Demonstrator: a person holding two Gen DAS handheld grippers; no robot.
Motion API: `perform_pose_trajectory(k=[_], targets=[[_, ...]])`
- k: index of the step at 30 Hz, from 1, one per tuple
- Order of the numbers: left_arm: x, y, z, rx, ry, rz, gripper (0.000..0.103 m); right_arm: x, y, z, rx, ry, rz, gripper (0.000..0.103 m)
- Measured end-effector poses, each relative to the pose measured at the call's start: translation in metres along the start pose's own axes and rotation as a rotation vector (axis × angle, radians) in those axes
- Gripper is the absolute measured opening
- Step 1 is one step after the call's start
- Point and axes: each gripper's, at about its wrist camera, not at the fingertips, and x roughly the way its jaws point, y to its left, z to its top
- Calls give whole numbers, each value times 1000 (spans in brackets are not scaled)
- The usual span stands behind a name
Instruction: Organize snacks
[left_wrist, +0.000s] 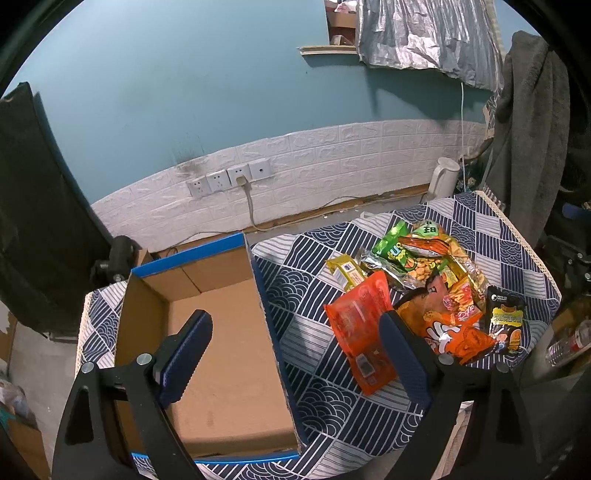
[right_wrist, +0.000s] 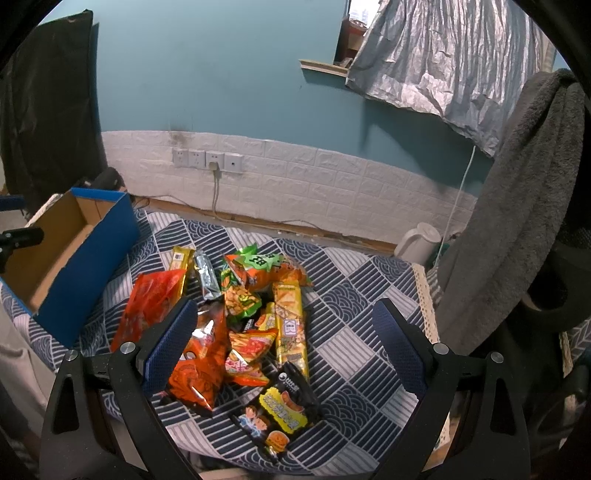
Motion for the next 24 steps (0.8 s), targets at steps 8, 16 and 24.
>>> perform_pose_trajectory(k=[8, 16, 24], targets=[[3, 0, 0, 2, 14, -10, 93, 0, 0, 0, 0, 2, -1, 94], [7, 0, -1, -6, 37, -25, 93, 0, -2, -2, 2, 4, -3, 94], [8, -4, -3, 3, 41, -30, 93, 0, -5, -5, 1, 8, -3, 94]])
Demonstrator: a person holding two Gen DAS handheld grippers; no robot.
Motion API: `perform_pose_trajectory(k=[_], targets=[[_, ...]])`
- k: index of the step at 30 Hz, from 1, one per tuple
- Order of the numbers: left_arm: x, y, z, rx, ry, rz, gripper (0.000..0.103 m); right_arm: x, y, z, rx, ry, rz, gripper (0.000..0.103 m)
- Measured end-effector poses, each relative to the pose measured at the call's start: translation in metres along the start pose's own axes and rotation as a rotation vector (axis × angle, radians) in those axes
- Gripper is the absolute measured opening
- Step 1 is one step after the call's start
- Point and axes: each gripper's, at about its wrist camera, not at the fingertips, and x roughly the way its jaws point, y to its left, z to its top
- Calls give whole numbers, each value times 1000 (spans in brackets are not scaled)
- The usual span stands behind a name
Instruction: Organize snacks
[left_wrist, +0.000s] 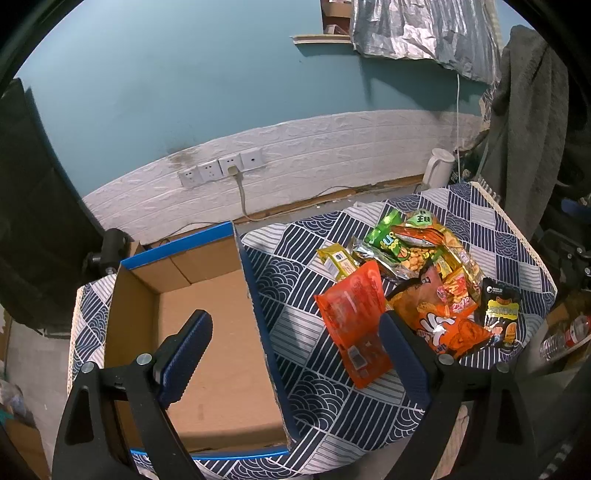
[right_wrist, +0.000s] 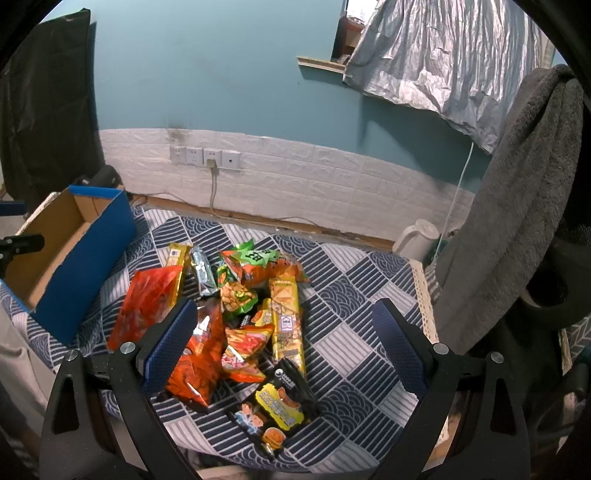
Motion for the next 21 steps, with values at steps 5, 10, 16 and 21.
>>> perform_pose_trajectory(k=[5, 10, 16, 21], targets=[[1, -1, -1, 5, 2, 1, 93, 0, 0, 0, -1, 1, -1, 94], [2, -1, -2, 3, 4, -5, 93, 2, -2, -3, -1, 12, -7, 94], [18, -7, -3, 1, 42, -35, 93, 12, -7, -11, 9, 51, -14, 94], [43, -21, -7, -3, 128, -91, 93, 22, -12, -19, 26, 97, -23, 94]])
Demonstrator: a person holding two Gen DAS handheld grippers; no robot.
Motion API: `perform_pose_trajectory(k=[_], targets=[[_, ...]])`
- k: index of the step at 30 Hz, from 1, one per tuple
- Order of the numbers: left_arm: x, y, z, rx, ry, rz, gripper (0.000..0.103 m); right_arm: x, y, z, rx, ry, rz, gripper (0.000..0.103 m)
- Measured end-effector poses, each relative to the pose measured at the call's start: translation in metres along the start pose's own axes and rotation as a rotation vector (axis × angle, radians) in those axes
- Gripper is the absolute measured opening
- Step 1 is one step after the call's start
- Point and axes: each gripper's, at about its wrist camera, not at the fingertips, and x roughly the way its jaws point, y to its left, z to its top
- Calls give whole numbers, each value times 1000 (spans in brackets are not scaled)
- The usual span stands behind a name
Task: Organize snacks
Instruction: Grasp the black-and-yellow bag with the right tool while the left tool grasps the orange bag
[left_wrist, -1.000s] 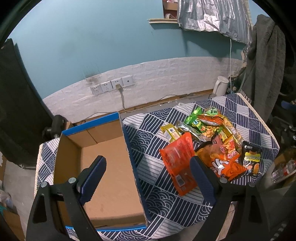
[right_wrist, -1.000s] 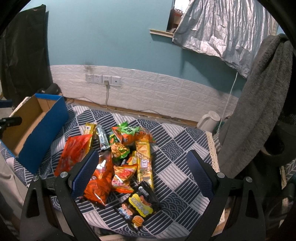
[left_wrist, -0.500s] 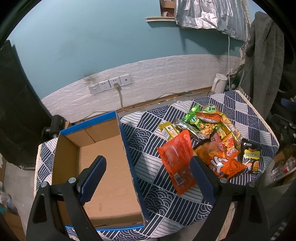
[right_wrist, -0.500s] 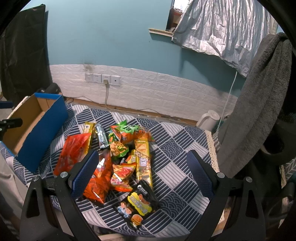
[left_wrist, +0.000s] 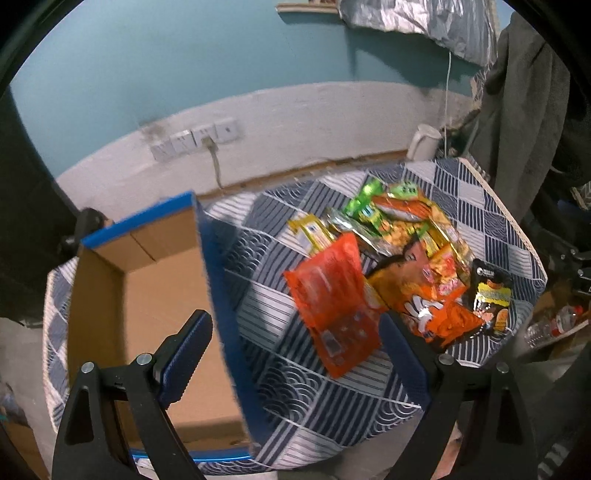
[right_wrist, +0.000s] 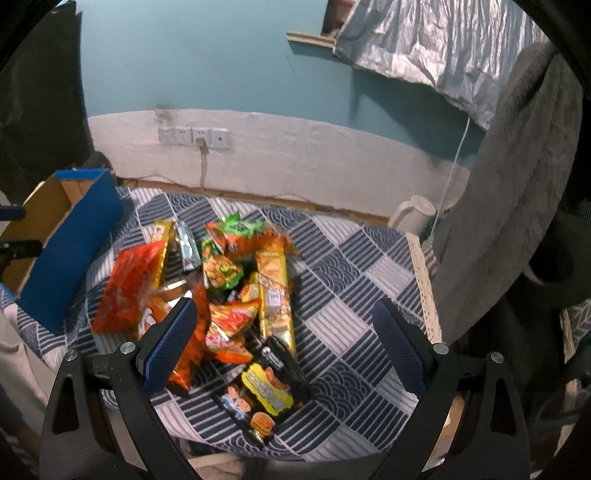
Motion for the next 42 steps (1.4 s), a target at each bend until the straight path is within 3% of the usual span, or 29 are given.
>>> perform_pose_trajectory(k=[9, 19, 29, 35, 42], targets=[[31, -26, -3, 56, 64, 28, 93, 39, -14, -31, 85, 157, 22, 94], [55, -27, -1, 70, 105, 36, 93, 80, -11, -60, 168, 298, 59, 94], [77, -25, -6, 26, 170, 13, 93, 114, -12, -72, 249, 376, 75, 94], [88, -20, -4, -6, 193, 15, 93, 129, -5, -77, 230, 409, 57, 94], [98, -20, -2, -15, 209, 5, 93, 132, -4, -76, 203, 405, 105, 69]])
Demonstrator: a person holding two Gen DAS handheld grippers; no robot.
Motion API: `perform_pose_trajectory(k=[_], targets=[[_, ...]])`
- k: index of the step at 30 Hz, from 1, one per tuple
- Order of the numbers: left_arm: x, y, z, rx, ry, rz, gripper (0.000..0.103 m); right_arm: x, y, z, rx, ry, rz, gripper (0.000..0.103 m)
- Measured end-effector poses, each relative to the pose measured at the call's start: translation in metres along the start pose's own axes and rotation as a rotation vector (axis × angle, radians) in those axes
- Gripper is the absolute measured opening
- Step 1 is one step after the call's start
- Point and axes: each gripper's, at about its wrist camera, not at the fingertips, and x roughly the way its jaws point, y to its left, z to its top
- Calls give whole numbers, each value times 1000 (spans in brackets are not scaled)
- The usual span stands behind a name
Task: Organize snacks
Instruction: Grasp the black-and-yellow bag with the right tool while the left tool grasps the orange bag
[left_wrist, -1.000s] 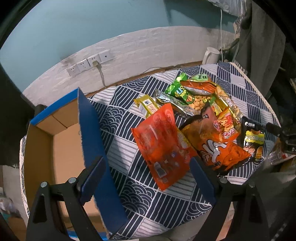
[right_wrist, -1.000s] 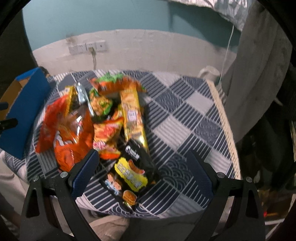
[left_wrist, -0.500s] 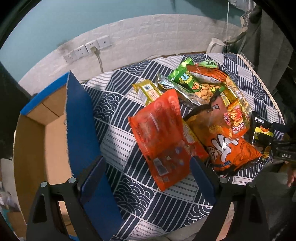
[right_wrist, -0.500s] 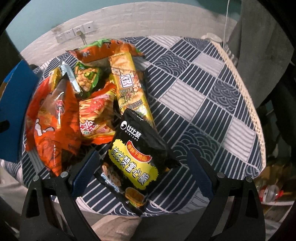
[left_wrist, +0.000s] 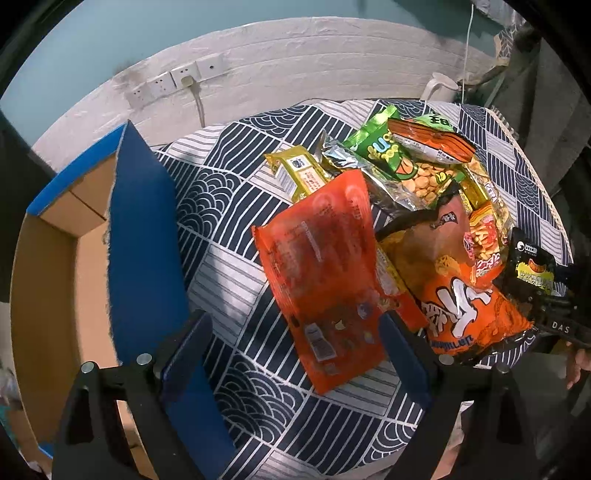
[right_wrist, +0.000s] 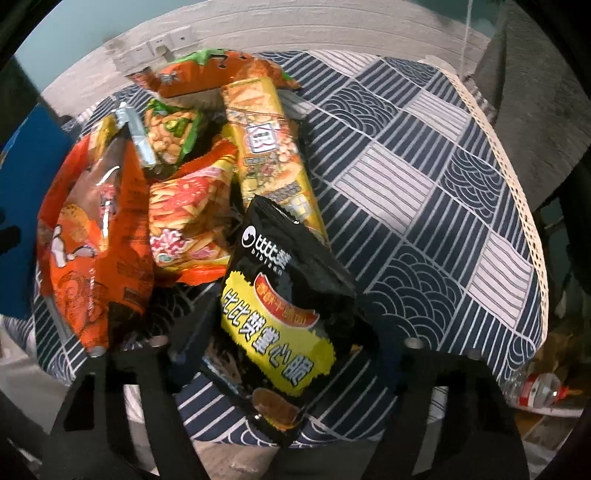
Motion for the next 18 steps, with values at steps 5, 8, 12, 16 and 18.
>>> perform_pose_trajectory(k=[5, 8, 12, 16, 18], targets=[[8, 1, 8, -22, 16, -16, 93, -11, 4, -2, -49, -23, -6, 55], [12, 4, 14, -54, 23, -33, 93, -21, 2, -1, -66, -43, -6, 48], [19, 7, 21, -106, 36, -63, 93, -36, -3, 3, -75, -82, -20, 48], [29, 4, 25, -132, 63, -80, 93, -42, -10, 9, -63, -108, -17, 47], [33, 4, 27, -136, 72, -76, 93, -48, -11, 12, -72, -128, -28, 47]])
